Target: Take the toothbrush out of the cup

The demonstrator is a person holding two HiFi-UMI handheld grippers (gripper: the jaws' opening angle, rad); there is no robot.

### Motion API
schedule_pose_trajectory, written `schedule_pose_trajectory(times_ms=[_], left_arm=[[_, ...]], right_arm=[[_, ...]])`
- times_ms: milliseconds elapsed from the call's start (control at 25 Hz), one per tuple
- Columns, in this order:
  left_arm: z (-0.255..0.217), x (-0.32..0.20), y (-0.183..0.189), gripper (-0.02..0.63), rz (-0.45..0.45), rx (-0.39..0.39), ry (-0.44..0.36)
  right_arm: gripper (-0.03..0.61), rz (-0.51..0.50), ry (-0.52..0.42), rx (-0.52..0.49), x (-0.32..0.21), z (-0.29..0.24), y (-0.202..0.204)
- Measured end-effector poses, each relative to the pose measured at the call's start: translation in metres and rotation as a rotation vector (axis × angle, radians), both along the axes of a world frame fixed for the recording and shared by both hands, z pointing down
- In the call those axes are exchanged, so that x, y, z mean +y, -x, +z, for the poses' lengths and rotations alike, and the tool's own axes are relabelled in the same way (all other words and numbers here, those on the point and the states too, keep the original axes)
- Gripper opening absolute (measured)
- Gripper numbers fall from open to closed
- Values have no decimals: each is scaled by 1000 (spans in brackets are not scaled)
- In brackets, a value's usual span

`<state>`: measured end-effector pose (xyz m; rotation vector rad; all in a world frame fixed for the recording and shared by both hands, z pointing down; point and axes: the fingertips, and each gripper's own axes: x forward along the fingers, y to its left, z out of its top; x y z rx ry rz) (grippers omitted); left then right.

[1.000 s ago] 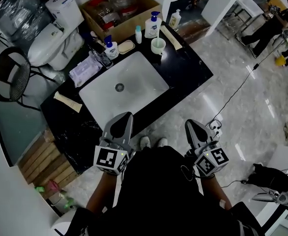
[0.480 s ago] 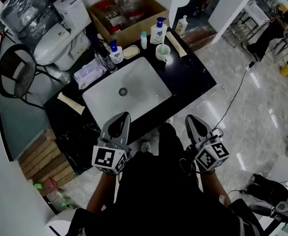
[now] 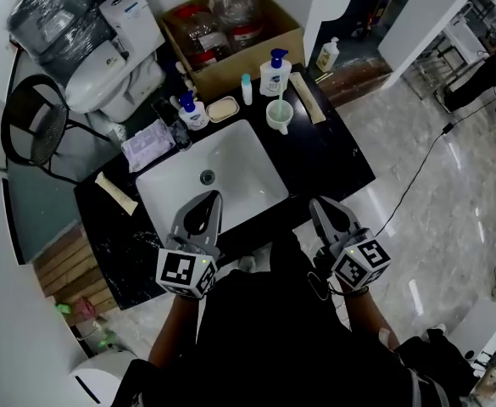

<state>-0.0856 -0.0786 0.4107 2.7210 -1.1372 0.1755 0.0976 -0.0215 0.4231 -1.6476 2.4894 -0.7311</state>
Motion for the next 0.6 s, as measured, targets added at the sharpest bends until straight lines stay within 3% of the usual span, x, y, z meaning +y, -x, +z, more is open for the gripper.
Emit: schedule_pose_trajectory(times_ms=[200,400,600], left_arm=[[-22,-26,-32,8,11,31,-9],[-30,-49,-56,8,-5,-6,-42],[-30,-64,-72,8,-42,-28,-23]], right_arm=[[9,-92,-19,154,-34,-1,-18],[9,-130,-23,130,-64,2,-40],[9,-200,-18,123,-88,9,-53]])
